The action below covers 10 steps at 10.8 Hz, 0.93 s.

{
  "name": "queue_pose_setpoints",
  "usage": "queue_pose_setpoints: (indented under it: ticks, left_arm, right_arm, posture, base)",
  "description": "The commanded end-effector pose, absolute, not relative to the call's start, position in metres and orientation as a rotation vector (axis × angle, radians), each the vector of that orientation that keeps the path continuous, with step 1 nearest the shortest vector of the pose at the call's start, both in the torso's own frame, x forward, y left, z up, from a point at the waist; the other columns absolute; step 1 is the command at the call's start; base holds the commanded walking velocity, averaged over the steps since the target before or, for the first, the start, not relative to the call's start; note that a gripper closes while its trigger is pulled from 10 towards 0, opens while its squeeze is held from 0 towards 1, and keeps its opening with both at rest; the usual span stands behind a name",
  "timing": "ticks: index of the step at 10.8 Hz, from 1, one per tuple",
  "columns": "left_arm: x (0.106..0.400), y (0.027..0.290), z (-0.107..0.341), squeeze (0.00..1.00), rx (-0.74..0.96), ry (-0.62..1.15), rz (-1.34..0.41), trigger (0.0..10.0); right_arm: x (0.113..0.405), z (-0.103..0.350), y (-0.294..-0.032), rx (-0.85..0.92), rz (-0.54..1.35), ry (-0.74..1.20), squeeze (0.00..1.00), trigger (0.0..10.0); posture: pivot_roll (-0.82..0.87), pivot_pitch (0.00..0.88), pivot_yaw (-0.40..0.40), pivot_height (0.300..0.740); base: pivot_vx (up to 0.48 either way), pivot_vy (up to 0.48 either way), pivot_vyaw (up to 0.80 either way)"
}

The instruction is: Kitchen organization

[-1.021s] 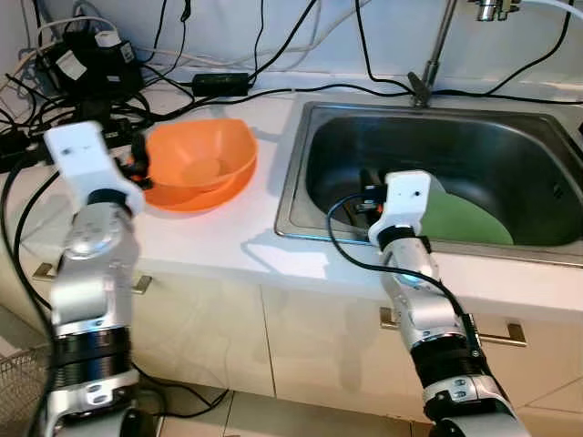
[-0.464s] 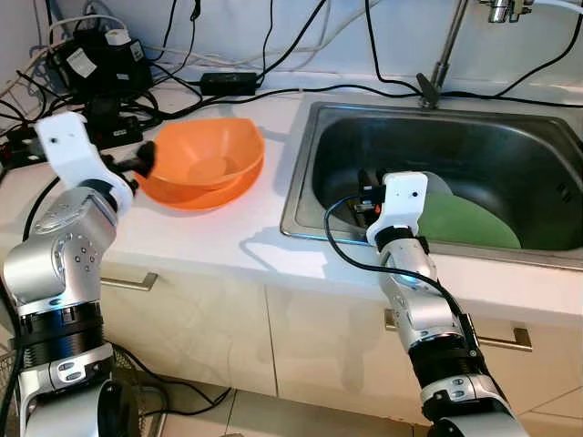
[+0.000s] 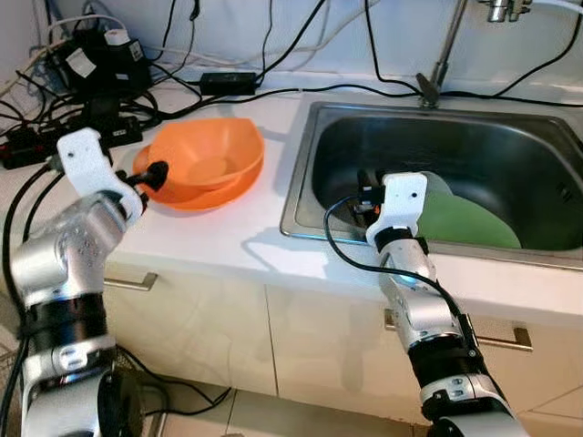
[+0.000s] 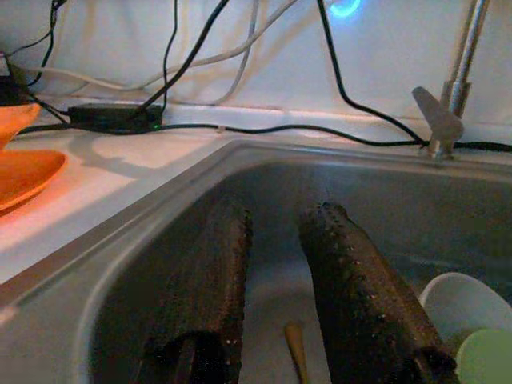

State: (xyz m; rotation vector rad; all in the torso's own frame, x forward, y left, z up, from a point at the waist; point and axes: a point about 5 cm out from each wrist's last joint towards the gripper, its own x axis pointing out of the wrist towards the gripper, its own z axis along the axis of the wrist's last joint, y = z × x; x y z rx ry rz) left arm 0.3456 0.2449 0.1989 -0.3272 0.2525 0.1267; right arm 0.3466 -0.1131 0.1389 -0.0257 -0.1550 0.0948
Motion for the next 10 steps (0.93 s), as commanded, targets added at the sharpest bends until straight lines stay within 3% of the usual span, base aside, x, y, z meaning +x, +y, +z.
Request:
queue_pose_setpoints:
  ticks: [1, 10]
  left_arm:
    - [0.349, 0.243, 0.197, 0.0, -0.337, 0.263, 0.117, 10.0]
    - [0.358, 0.23, 0.201, 0.0, -0.45, 0.246, 0.046, 10.0]
  right_arm:
    - [0.35, 0.148, -0.111, -0.006, 0.089, -0.185, 0.0, 10.0]
    - [0.35, 0.147, -0.103, 0.004, 0.106, -0.188, 0.0, 10.0]
  posture:
    - [0.1, 0.0, 0.072, 0.74]
    - [0.09, 0.0, 0.085, 0.74]
  base:
    - [0.0, 0.0, 0.0]
    - [0.0, 0.0, 0.0]
